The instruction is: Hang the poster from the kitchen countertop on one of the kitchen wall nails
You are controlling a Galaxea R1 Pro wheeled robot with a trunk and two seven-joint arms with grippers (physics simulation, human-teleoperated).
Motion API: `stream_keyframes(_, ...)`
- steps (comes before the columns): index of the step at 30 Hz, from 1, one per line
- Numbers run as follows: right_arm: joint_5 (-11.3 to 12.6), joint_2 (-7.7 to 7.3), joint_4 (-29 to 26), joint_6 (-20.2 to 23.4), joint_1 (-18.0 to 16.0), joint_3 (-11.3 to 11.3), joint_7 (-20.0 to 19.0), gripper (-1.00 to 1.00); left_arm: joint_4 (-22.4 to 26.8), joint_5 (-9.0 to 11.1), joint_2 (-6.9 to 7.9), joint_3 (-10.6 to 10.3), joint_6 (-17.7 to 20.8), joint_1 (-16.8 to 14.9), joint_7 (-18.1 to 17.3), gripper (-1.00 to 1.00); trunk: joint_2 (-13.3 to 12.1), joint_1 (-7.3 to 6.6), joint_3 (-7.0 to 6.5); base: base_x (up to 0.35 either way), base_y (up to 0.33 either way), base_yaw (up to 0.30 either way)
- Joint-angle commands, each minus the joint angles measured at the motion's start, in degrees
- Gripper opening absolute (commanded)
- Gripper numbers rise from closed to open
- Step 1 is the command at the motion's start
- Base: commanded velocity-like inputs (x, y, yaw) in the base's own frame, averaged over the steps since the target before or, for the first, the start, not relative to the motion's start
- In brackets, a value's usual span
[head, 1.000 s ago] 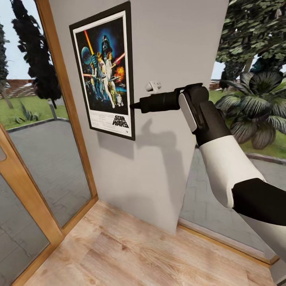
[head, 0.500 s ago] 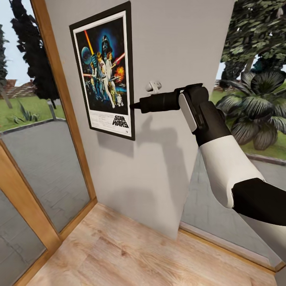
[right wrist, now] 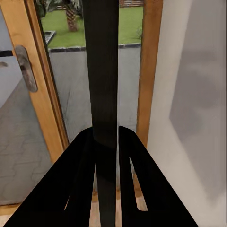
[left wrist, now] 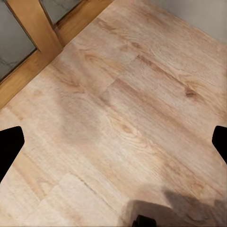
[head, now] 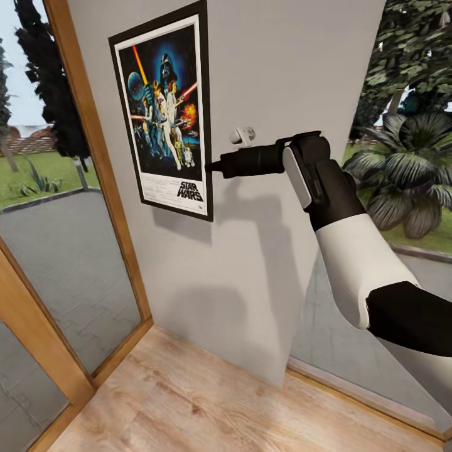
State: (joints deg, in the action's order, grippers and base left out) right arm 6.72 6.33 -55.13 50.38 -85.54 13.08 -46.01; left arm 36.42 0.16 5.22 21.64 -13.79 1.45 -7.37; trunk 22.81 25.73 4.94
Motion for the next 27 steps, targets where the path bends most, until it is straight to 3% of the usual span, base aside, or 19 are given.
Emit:
stream_keyframes(1, 0.66, 0.00, 0.02, 0.51, -0.06, 0.02, 0.22, -1.00, 0.06, 0.02, -0.03, 0.24, -0.03, -0.01, -0.46, 1.00, 0.11, 0.05, 0.11, 0.198, 0.003, 0.000)
stream_keyframes(27, 0.48, 0.00, -0.07, 0.51, -0.12, -0.28, 0.30, -1.00, -0.01, 0.02, -0.03, 1.29, -0.07, 0.01, -0.46, 1.00, 0.11, 0.05, 0.11, 0.129, 0.000, 0.000)
